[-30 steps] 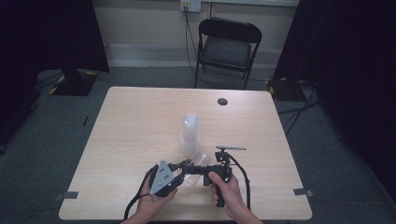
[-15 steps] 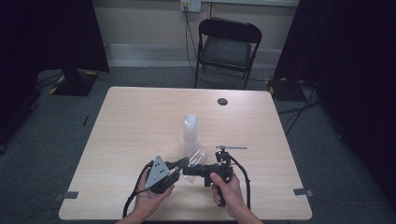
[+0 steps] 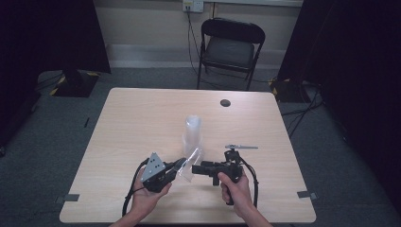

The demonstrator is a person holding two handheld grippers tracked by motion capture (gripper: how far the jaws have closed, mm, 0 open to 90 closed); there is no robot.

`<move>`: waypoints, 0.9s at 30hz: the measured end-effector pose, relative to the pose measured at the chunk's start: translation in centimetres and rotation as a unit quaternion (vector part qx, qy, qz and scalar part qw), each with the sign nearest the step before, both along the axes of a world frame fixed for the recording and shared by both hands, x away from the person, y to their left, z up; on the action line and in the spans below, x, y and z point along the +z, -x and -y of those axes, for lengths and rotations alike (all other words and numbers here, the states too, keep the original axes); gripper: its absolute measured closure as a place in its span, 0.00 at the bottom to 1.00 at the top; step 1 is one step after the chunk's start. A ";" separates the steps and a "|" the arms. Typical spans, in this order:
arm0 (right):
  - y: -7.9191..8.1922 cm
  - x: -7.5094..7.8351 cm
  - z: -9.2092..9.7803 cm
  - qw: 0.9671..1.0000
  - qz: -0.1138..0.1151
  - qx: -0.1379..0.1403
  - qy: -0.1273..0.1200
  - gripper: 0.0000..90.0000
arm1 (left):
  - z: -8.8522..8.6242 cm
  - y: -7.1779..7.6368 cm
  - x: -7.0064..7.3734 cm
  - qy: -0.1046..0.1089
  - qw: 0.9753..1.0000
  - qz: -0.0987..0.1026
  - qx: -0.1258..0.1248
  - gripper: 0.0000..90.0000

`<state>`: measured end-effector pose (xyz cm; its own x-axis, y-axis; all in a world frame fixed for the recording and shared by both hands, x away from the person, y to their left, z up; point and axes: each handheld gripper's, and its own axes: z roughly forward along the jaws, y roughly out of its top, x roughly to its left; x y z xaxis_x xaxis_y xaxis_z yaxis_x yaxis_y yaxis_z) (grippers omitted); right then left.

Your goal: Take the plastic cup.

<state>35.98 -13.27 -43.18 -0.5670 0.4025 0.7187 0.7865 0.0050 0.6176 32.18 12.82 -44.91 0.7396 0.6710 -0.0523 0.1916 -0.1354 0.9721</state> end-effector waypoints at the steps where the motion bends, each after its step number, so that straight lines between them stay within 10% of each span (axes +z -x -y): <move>1: 0.0 0.0 0.0 1.000 0.000 0.000 0.000 0.25 | 0.0 0.0 0.0 0.000 1.000 0.000 0.000 1.00; 16: 0.1 0.4 1.4 0.996 0.064 -0.013 0.053 0.28 | -1.8 0.0 1.4 0.001 0.993 -0.114 -0.020 1.00; 27: 0.2 1.1 2.3 0.991 0.115 -0.016 0.074 0.28 | -1.6 0.0 1.5 -0.049 0.989 -0.134 -0.045 1.00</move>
